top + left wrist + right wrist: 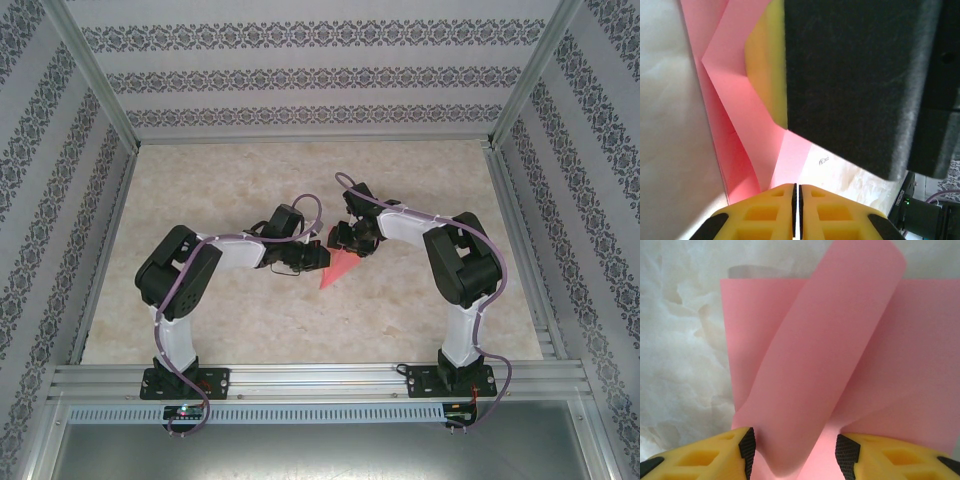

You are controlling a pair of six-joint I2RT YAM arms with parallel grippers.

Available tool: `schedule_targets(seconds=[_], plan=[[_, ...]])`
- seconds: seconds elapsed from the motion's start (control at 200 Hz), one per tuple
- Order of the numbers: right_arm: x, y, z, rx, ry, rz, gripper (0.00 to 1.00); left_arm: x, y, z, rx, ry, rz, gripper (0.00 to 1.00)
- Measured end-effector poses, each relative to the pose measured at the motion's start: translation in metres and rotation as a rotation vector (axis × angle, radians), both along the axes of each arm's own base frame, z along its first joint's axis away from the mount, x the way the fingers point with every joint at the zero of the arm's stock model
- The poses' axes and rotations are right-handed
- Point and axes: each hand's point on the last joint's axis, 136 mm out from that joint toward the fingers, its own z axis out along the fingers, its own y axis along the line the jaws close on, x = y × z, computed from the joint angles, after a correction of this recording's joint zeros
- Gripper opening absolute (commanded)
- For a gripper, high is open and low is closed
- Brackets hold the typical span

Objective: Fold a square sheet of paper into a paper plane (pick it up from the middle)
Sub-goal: Fourth fold the wing at the center of the table.

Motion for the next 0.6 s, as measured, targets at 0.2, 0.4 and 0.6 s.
schedule_targets(seconds=[0.2,0.4,0.6], plan=[[0.000,0.000,-0.001,-0.001,0.003,0.000,0.54,0.003,-0.003,0.000,0.002,-0.003,-0.001,0.12],[0.000,0.001,0.001,0.006,0.002,0.002,0.54,0.003,-0.001,-0.009,0.028,0.022,0.005,0.11],[-0.001,0.002,0.006,0.027,-0.016,0.006,0.54,0.001,0.001,-0.017,0.049,0.042,0.009,0.10]])
